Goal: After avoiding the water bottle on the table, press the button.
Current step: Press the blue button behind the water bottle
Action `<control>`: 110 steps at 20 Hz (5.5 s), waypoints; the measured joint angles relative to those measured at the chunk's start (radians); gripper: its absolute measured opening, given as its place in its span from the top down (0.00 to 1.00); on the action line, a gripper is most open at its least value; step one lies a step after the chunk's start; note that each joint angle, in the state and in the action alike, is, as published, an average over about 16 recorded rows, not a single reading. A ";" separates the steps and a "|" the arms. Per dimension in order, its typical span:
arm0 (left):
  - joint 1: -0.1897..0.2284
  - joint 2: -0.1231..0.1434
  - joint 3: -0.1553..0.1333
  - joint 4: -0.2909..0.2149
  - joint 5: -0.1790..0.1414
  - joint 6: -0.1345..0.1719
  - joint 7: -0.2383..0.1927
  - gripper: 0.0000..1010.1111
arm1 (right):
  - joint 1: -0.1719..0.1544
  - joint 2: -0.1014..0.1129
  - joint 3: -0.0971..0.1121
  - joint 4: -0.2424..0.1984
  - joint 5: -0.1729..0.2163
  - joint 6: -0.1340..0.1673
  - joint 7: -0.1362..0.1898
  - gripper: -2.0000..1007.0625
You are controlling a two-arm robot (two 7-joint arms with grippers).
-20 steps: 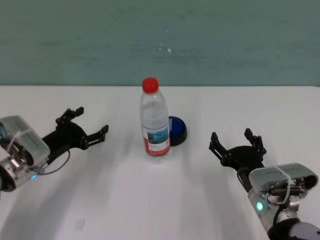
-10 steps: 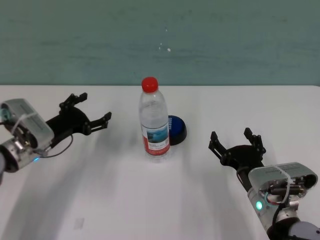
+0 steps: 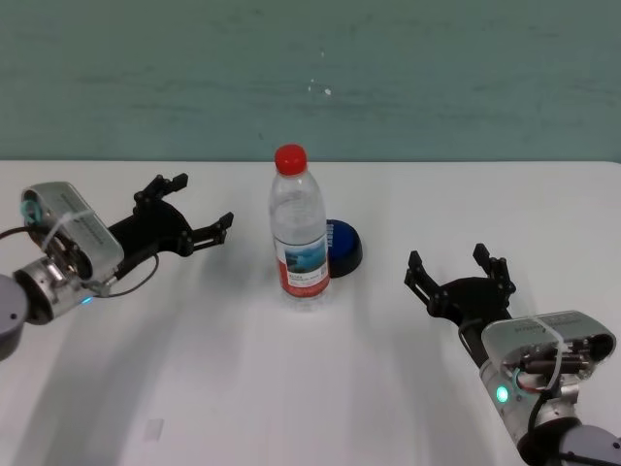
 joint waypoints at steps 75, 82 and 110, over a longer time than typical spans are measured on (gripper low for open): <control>0.665 -0.152 -0.179 -0.553 0.031 0.033 0.255 0.01 | 0.000 0.000 0.000 0.000 0.000 0.000 0.000 0.00; 0.620 -0.153 -0.169 -0.504 0.033 0.035 0.241 0.01 | 0.000 0.000 0.000 0.000 0.000 0.000 0.000 0.00; 0.585 -0.142 -0.133 -0.498 0.094 0.052 0.266 0.01 | 0.000 0.000 0.000 0.000 0.000 0.000 0.000 0.00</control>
